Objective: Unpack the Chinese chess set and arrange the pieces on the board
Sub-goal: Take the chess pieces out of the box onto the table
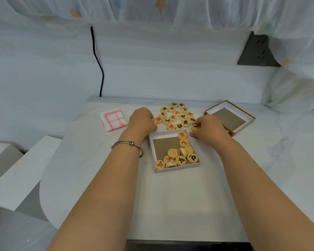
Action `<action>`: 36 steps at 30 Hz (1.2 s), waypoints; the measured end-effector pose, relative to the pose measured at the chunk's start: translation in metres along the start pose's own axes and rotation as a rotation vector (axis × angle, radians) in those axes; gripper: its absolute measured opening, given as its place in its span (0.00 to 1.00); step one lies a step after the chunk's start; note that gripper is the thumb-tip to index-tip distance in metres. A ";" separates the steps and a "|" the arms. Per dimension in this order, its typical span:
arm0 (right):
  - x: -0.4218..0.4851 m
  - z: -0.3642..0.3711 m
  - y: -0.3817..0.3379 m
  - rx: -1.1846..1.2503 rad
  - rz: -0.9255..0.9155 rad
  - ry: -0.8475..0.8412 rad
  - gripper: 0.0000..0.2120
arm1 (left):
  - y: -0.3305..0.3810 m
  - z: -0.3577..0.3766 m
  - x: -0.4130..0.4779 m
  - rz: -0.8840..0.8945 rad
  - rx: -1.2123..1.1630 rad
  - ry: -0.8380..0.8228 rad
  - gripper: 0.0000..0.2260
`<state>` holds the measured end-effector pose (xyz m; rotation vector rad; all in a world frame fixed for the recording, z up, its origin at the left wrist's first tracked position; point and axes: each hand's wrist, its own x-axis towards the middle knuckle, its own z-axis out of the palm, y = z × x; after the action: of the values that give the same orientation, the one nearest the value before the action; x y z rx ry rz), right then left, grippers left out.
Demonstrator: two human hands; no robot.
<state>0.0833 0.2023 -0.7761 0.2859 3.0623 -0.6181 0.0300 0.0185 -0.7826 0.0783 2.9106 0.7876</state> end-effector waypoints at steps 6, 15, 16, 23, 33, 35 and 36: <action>-0.010 -0.011 0.013 -0.023 0.126 -0.003 0.10 | 0.000 -0.001 -0.011 0.089 -0.104 0.012 0.20; -0.016 0.004 0.006 0.209 0.086 0.136 0.22 | 0.000 -0.006 -0.032 0.125 -0.299 -0.091 0.22; -0.018 0.005 0.004 0.240 0.071 0.142 0.22 | -0.001 -0.007 -0.035 0.133 -0.282 -0.078 0.21; -0.039 -0.003 -0.006 0.184 -0.055 0.152 0.15 | -0.001 -0.007 -0.066 0.242 -0.063 -0.019 0.17; -0.065 -0.003 -0.021 0.006 -0.156 -0.153 0.11 | 0.005 -0.008 -0.093 0.445 0.259 -0.104 0.16; -0.062 -0.003 -0.019 0.007 -0.136 -0.144 0.10 | 0.006 -0.006 -0.091 0.465 0.265 -0.113 0.15; -0.061 -0.003 -0.019 0.011 -0.129 -0.144 0.08 | 0.006 -0.005 -0.090 0.475 0.264 -0.116 0.14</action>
<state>0.1399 0.1757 -0.7637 0.0412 2.9559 -0.6304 0.1181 0.0142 -0.7658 0.8331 2.8930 0.4206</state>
